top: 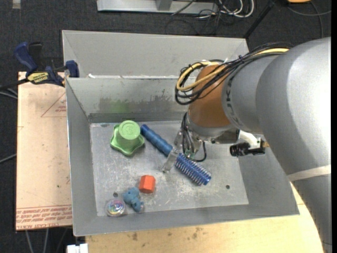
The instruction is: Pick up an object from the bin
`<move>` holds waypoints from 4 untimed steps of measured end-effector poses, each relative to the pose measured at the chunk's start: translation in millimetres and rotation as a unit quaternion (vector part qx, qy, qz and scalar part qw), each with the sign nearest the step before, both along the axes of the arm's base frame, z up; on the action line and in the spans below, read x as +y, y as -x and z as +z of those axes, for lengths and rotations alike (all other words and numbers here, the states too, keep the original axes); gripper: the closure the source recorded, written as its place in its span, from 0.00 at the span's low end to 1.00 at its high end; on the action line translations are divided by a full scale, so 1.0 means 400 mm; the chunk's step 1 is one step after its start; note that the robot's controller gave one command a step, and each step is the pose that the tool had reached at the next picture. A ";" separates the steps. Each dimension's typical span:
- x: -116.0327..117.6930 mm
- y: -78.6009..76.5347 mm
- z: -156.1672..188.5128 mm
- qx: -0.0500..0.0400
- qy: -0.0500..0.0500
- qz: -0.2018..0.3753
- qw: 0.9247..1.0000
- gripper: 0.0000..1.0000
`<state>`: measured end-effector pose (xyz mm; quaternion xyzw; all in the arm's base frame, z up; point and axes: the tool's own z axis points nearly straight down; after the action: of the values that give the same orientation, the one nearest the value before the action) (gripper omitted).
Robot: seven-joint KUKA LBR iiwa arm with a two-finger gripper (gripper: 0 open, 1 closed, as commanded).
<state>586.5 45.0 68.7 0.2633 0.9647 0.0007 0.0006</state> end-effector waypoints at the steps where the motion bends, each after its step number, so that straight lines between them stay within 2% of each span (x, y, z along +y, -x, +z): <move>1: 0.001 -0.001 0.000 -0.001 0.000 0.002 1.000 0.00; 2: 0.001 -0.002 0.002 -0.001 0.000 0.002 1.000 1.00; 3: 0.002 -0.004 0.005 0.000 0.001 0.003 1.000 1.00; 4: 0.003 -0.007 0.141 -0.002 0.000 0.005 1.000 1.00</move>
Offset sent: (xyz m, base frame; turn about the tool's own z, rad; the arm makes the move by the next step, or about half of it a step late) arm 0.0000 0.0000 0.0000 0.0000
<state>589.2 46.0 125.0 0.2588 0.9659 0.0011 0.0026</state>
